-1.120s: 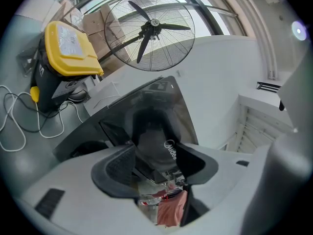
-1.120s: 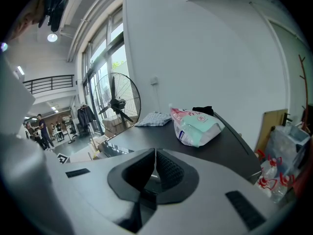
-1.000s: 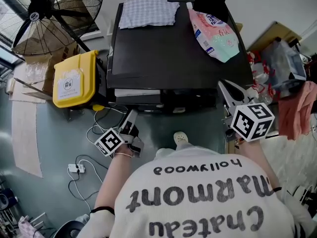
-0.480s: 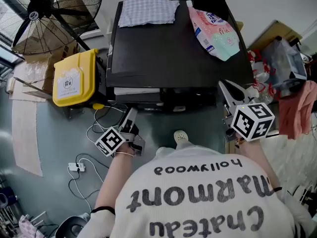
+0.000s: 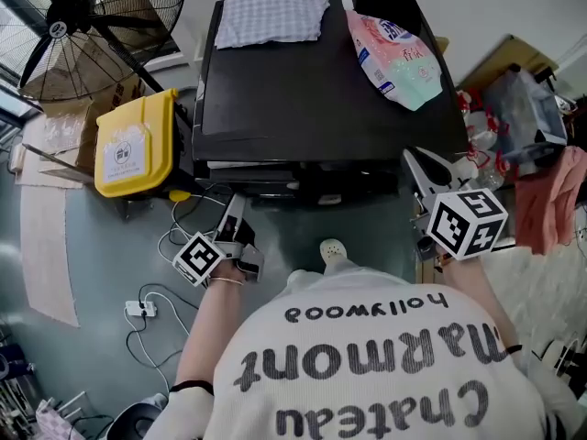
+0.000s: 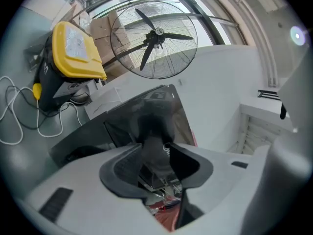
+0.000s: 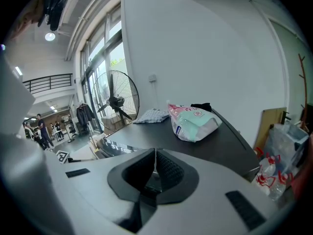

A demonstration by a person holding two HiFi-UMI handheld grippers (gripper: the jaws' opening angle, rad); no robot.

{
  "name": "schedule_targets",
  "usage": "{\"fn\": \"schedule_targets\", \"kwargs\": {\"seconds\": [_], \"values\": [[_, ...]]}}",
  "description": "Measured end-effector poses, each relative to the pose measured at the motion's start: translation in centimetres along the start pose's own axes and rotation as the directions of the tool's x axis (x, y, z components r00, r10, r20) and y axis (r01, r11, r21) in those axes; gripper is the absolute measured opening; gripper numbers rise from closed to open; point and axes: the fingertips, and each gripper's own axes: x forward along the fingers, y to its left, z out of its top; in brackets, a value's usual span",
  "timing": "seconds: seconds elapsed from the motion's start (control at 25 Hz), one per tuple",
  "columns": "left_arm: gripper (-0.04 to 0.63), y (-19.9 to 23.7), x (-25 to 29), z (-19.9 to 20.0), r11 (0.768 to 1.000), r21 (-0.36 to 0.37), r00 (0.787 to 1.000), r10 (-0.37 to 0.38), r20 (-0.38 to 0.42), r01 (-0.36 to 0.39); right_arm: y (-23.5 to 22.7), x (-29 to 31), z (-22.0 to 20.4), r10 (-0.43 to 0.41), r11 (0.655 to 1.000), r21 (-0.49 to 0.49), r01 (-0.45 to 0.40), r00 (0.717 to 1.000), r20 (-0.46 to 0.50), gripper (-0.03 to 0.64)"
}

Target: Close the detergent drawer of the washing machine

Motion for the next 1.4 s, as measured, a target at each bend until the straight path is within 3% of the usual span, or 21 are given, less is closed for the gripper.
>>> {"fn": "schedule_targets", "kwargs": {"seconds": [0.08, 0.24, 0.36, 0.52, 0.72, 1.12, 1.28, 1.4], "values": [[0.117, -0.3, 0.3, 0.7, 1.0, 0.017, 1.0, 0.0, 0.013, 0.0, -0.1, -0.1, 0.1, -0.003, 1.0, 0.0, 0.003, 1.0, 0.001, 0.034], [0.11, 0.5, 0.1, 1.0, 0.998, 0.025, 0.998, 0.06, 0.006, -0.06, -0.8, -0.2, 0.2, -0.014, 1.0, 0.006, 0.014, 1.0, 0.003, 0.034], [0.11, -0.1, 0.7, 1.2, 1.0, 0.024, 1.0, 0.008, 0.028, -0.008, -1.1, -0.2, 0.1, -0.017, 1.0, 0.007, 0.017, 1.0, 0.002, 0.034], [0.114, 1.5, 0.2, 1.1, 0.99, 0.016, 0.99, 0.14, 0.025, -0.14, -1.4, -0.1, 0.1, -0.018, 1.0, 0.01, 0.018, 1.0, 0.001, 0.034], [0.117, -0.1, 1.7, 1.6, 0.999, 0.025, 0.999, 0.028, 0.045, -0.029, -1.5, 0.2, -0.1, -0.014, 1.0, 0.009, 0.014, 1.0, -0.007, 0.034], [0.118, 0.0, 2.1, 1.7, 0.999, 0.013, 0.997, 0.043, 0.062, -0.044, -1.3, 1.1, 0.1, 0.003, 1.0, -0.001, -0.003, 1.0, -0.012, 0.034], [0.104, 0.1, 1.6, 1.6, 0.991, 0.085, 0.994, 0.096, 0.047, -0.1, -0.5, 1.5, -0.4, 0.029, 1.0, 0.013, -0.028, 0.999, -0.026, 0.034], [0.037, -0.5, 1.1, 1.8, 0.982, 0.137, 0.992, 0.125, 0.032, -0.128, 0.4, 1.8, -0.6, 0.059, 0.998, 0.031, -0.058, 0.997, -0.041, 0.035]]}}
